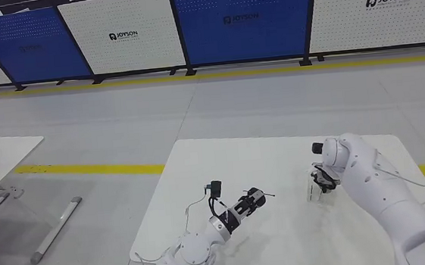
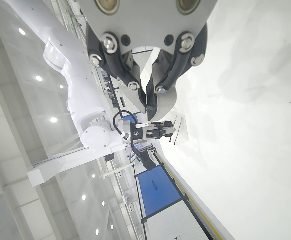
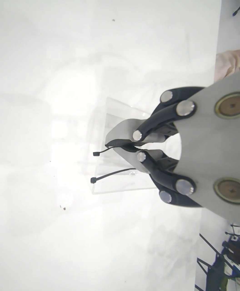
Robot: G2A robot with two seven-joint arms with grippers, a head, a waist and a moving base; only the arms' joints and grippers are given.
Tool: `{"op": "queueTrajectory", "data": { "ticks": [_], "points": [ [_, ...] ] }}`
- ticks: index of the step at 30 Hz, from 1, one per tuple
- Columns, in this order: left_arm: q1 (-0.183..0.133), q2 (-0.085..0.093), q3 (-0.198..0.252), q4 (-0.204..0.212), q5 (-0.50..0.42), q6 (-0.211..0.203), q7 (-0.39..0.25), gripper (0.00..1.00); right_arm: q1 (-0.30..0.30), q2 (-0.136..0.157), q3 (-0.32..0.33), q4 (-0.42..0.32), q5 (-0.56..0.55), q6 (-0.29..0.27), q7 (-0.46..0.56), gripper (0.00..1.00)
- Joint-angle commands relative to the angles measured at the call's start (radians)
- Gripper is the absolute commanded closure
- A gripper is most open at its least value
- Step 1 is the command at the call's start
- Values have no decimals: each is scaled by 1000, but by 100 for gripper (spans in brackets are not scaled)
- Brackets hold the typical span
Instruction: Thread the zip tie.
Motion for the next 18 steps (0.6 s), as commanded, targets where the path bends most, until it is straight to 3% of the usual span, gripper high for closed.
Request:
{"op": "queueTrajectory", "data": {
  "ticks": [1,9,12,18],
  "points": [
    [0,0,0,0,0,0,0,100,-3,4,8,-8,4,-13,-1,100],
    [0,0,0,0,0,0,0,100,-40,47,65,-110,-3,-29,-8,100],
    [0,0,0,0,0,0,0,100,-70,77,103,-189,-16,-13,-9,100],
    [0,0,0,0,0,0,0,100,-197,161,227,-439,-87,16,14,100]
  ]
}}
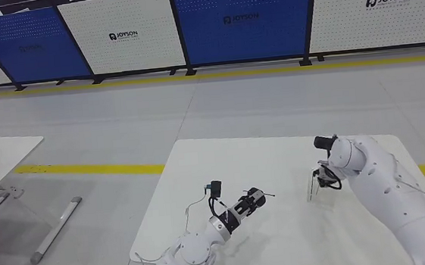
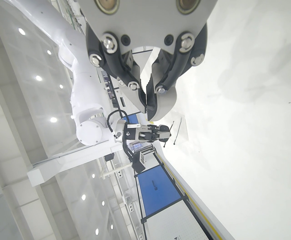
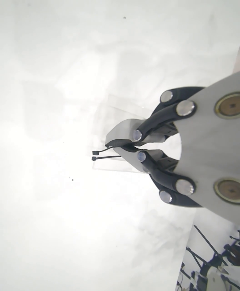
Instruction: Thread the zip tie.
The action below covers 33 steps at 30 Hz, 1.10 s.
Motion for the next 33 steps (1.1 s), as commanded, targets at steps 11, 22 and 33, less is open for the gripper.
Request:
{"op": "queueTrajectory", "data": {
  "ticks": [11,22,33],
  "points": [
    [0,0,0,0,0,0,0,100,-416,115,390,-633,-130,-1,5,100],
    [0,0,0,0,0,0,0,100,-470,118,427,-694,-132,-1,-5,100],
    [0,0,0,0,0,0,0,100,-541,119,467,-771,-42,-58,-141,100]
  ]
}}
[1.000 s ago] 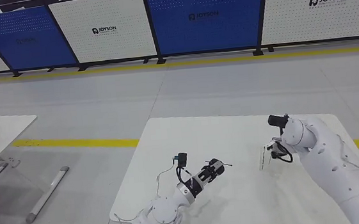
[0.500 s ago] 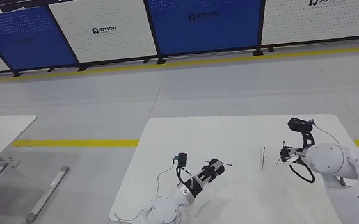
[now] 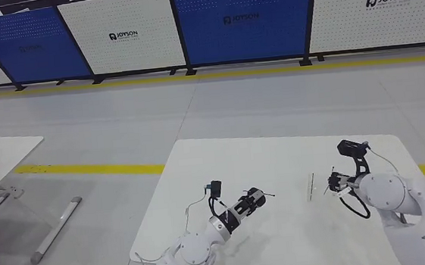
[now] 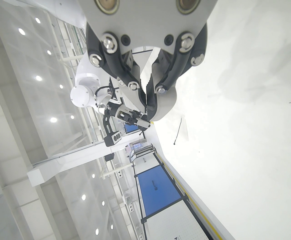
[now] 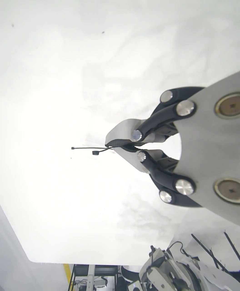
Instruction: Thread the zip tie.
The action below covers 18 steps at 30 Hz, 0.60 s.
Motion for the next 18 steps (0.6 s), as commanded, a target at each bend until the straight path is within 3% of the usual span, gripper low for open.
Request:
{"op": "queueTrajectory", "data": {
  "ticks": [1,4,7,9,11,18],
  "points": [
    [0,0,0,0,0,0,0,100,-35,2,48,-44,78,-9,-53,100],
    [0,0,0,0,0,0,0,100,-100,6,128,-107,222,-67,-98,100],
    [0,0,0,0,0,0,0,100,-138,9,176,-117,358,-152,-102,100],
    [0,0,0,0,0,0,0,100,-140,9,186,-101,458,-201,-63,100],
    [0,0,0,0,0,0,0,100,-118,10,180,-47,588,-230,53,100],
    [0,0,0,0,0,0,0,100,-118,10,180,-47,588,-230,53,100]
  ]
}}
